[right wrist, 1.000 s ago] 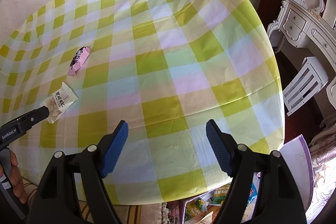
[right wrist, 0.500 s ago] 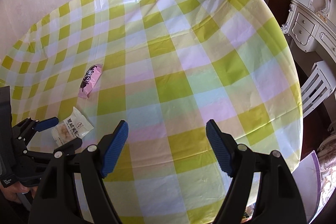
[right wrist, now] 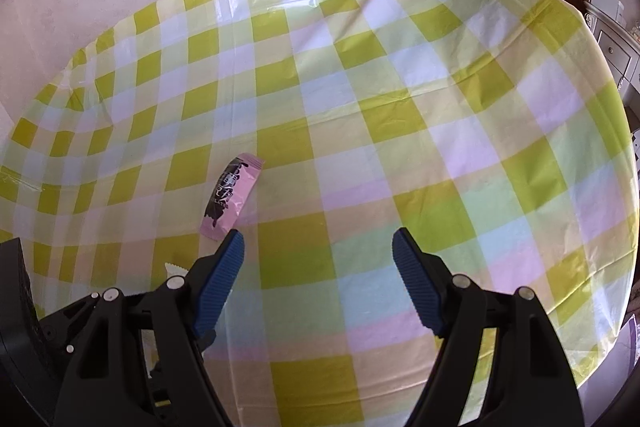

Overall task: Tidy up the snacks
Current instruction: 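Grasp the white nut pack with the left tool while the right tool grasps the pink chocolate bar, then carry the nut pack and chocolate bar into the white box and open both tools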

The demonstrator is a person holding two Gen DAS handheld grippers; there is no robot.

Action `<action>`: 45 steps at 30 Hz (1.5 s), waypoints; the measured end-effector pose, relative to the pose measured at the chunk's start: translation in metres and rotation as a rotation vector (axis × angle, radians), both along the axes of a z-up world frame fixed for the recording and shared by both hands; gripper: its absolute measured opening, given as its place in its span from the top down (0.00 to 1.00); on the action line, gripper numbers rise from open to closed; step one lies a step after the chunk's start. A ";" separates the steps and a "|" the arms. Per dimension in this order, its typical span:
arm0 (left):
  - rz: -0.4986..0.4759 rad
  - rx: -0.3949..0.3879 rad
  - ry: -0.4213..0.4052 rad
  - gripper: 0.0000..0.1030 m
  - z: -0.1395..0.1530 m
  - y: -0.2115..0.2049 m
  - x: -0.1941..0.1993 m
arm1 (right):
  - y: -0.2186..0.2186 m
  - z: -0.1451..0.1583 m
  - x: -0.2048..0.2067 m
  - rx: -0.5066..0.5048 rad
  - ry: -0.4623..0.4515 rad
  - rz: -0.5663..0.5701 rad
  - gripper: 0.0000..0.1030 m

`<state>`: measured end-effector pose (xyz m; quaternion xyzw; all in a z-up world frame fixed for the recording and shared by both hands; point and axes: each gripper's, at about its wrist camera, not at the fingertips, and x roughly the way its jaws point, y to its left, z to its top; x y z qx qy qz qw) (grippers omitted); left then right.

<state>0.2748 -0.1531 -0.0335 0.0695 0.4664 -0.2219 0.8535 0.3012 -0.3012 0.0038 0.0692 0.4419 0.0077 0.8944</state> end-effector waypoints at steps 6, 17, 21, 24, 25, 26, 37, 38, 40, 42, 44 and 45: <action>0.139 -0.055 0.019 0.56 0.000 0.033 0.006 | 0.029 -0.009 0.026 0.018 0.008 0.014 0.26; 0.373 -0.097 -0.005 0.57 0.003 0.079 0.008 | 0.058 -0.038 0.068 -0.005 0.048 -0.008 0.26; 0.405 -0.120 -0.007 0.57 0.003 0.086 0.007 | 0.059 -0.047 0.078 -0.041 0.059 -0.018 0.26; 0.412 -0.133 -0.006 0.57 0.002 0.089 0.007 | 0.060 -0.050 0.082 -0.085 0.060 -0.024 0.35; 0.413 -0.137 -0.006 0.57 0.003 0.089 0.007 | 0.061 -0.050 0.083 -0.101 0.060 -0.024 0.39; 0.414 -0.141 -0.007 0.57 0.003 0.090 0.007 | 0.061 -0.051 0.083 -0.114 0.060 -0.026 0.41; 0.412 -0.164 -0.017 0.57 0.006 0.090 0.004 | 0.062 -0.051 0.065 -0.143 0.047 0.009 0.69; 0.411 -0.165 -0.019 0.57 0.007 0.090 0.004 | 0.061 -0.051 0.061 -0.145 0.046 0.009 0.70; 0.411 -0.166 -0.024 0.57 0.008 0.089 0.003 | 0.057 -0.049 0.052 -0.137 0.050 0.002 0.70; 0.410 -0.168 -0.027 0.57 0.009 0.089 0.002 | 0.053 -0.047 0.042 -0.137 0.049 -0.001 0.71; 0.408 -0.170 -0.029 0.57 0.010 0.089 0.001 | 0.050 -0.044 0.033 -0.138 0.049 -0.001 0.74; 0.407 -0.171 -0.031 0.57 0.011 0.088 0.000 | 0.049 -0.042 0.028 -0.137 0.049 -0.002 0.74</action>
